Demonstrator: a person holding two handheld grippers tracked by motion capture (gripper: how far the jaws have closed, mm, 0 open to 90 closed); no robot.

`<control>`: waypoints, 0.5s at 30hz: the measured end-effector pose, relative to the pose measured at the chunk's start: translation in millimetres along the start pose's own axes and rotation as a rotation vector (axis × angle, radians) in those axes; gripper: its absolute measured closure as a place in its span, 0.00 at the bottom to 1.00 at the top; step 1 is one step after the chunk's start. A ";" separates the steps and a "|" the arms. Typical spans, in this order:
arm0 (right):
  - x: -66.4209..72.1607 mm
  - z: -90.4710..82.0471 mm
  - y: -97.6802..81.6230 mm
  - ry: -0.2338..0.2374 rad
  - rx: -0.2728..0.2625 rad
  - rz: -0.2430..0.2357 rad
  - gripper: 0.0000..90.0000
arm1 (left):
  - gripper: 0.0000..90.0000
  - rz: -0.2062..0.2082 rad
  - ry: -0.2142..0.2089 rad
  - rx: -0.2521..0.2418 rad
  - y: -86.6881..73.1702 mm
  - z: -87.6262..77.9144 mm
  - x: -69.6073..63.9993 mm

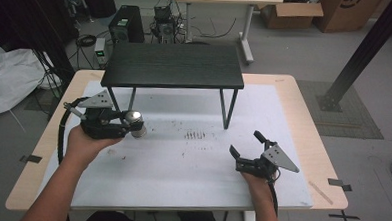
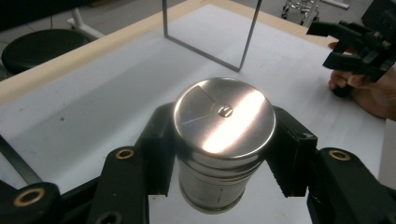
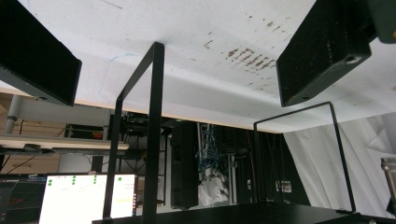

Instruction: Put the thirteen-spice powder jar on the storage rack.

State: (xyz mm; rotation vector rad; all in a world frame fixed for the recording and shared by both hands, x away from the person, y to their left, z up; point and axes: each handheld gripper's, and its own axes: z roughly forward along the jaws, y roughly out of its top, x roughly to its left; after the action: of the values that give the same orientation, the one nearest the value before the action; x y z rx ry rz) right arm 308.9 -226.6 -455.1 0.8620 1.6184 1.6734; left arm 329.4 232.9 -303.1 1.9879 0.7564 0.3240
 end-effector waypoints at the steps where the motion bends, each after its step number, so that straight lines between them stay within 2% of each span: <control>1: 0.0 0.0 0.0 0.000 0.000 0.000 0.00 | 0.55 -0.003 -0.003 -0.003 2.2 -1.3 -0.5; 4: 0.1 0.0 0.0 0.000 0.000 0.000 0.00 | 0.55 -0.010 -0.015 -0.012 8.8 -4.6 -1.2; 15: -0.2 0.0 0.0 0.001 0.000 0.001 0.00 | 0.55 0.000 -0.009 -0.022 32.4 -12.4 -3.0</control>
State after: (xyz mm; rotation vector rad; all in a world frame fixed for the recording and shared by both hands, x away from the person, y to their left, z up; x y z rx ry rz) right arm 309.0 -226.8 -455.1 0.8623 1.6195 1.6748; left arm 333.0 228.0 -268.8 1.9676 0.7446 0.3221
